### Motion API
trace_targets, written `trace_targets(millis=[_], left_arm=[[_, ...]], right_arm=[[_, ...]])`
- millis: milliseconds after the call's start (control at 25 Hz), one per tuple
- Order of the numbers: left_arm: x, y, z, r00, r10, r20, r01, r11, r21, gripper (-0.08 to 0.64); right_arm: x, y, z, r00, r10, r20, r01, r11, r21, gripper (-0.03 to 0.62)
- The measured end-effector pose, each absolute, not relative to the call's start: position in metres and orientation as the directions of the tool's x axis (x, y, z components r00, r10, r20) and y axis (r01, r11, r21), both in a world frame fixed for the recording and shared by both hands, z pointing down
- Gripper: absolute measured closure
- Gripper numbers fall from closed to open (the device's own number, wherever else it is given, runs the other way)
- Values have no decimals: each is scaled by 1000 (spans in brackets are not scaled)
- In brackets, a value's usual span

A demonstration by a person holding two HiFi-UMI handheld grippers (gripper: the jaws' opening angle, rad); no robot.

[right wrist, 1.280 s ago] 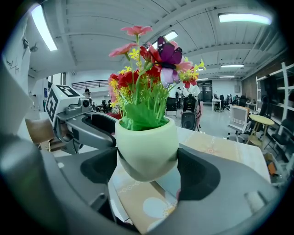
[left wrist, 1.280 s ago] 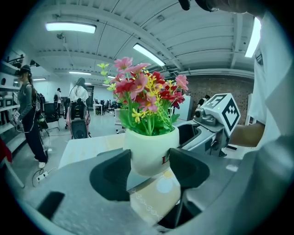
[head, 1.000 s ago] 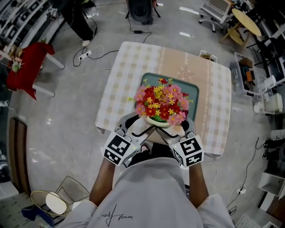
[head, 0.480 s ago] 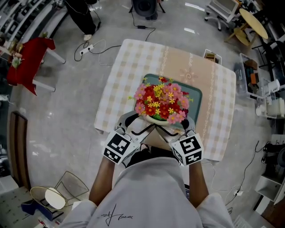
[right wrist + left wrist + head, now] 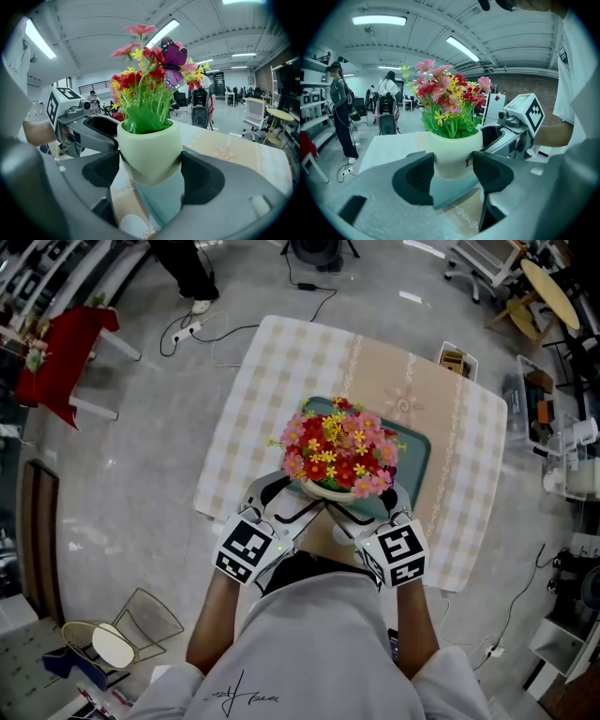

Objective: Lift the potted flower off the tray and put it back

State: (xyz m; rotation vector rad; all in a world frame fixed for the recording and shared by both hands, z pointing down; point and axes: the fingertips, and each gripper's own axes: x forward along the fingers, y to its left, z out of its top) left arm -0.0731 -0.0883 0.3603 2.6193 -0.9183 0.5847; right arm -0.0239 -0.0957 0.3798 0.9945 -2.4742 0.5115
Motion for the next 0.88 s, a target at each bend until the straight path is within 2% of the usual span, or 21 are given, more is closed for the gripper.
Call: trace_targets(millis=[880], left_arm=[[-71, -130, 395, 657, -561, 503, -711, -684, 166, 302]], right_arm=[[-23, -141, 416, -713, -485, 507, -653, 722, -229, 176]])
